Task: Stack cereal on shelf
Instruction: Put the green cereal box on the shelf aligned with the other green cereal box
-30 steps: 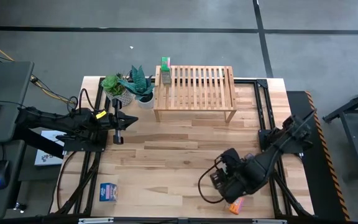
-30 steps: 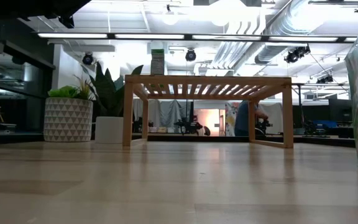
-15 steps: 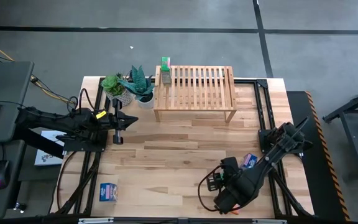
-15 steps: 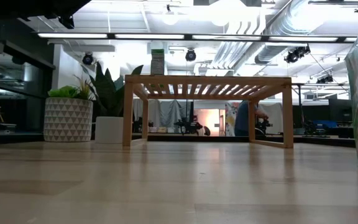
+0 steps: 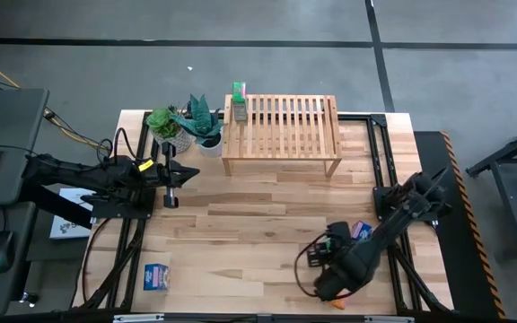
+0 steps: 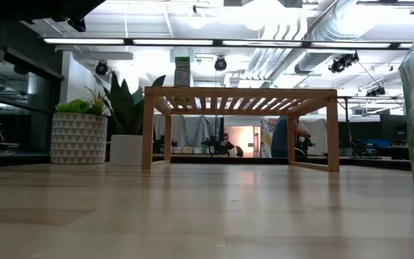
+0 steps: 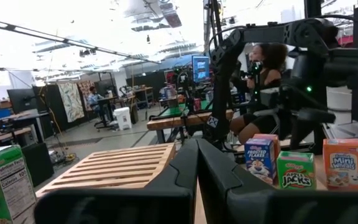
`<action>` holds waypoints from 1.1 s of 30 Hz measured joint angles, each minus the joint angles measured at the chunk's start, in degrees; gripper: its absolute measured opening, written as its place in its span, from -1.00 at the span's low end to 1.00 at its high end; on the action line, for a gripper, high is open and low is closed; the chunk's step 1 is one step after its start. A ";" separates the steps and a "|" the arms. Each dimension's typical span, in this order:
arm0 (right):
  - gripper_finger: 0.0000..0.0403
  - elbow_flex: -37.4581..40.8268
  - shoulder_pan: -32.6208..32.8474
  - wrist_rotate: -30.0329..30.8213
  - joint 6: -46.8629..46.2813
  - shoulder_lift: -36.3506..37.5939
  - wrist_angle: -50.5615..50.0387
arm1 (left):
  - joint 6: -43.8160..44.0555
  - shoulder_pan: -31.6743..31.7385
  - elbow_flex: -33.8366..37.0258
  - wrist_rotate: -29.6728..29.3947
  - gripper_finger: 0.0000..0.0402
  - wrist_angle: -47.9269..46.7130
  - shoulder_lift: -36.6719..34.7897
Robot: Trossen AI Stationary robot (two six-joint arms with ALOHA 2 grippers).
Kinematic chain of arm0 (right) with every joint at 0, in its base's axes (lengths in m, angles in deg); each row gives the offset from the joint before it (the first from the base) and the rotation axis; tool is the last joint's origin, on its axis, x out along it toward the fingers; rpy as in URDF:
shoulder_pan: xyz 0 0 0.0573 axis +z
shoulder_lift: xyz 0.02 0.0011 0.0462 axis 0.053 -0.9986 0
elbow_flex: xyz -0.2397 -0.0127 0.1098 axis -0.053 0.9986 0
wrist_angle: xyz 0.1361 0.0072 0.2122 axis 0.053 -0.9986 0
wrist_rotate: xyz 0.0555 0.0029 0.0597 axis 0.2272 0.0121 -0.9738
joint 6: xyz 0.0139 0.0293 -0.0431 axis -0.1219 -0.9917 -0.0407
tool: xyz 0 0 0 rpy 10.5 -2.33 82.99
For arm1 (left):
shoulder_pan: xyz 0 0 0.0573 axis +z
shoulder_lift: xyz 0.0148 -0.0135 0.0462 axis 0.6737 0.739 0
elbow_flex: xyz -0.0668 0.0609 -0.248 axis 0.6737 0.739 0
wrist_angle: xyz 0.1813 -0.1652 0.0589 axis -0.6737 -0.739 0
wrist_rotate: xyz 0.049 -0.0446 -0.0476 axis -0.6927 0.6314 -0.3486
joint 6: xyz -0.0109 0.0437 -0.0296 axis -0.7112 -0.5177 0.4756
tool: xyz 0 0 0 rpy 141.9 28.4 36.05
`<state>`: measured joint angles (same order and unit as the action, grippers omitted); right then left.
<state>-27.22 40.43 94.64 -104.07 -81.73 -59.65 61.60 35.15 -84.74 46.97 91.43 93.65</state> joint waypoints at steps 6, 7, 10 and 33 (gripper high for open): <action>0.22 0.51 3.05 4.87 -6.38 3.01 -0.08 | -0.94 0.00 -0.02 -0.01 -1.00 1.02 -0.02; 0.22 0.37 2.94 4.86 -6.54 2.97 0.26 | -1.41 -0.01 -0.02 0.00 -1.00 1.18 -0.01; 0.22 0.27 1.27 6.65 -6.29 2.96 2.33 | -1.97 -0.02 -0.02 0.00 -1.00 1.31 -0.02; 0.22 -7.36 -2.79 -3.44 69.59 2.90 7.95 | -4.46 0.00 -0.02 0.00 -1.00 1.84 -0.02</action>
<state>-34.58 37.64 91.20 -34.48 -78.83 -51.70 57.14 35.15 -84.77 46.97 93.27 93.63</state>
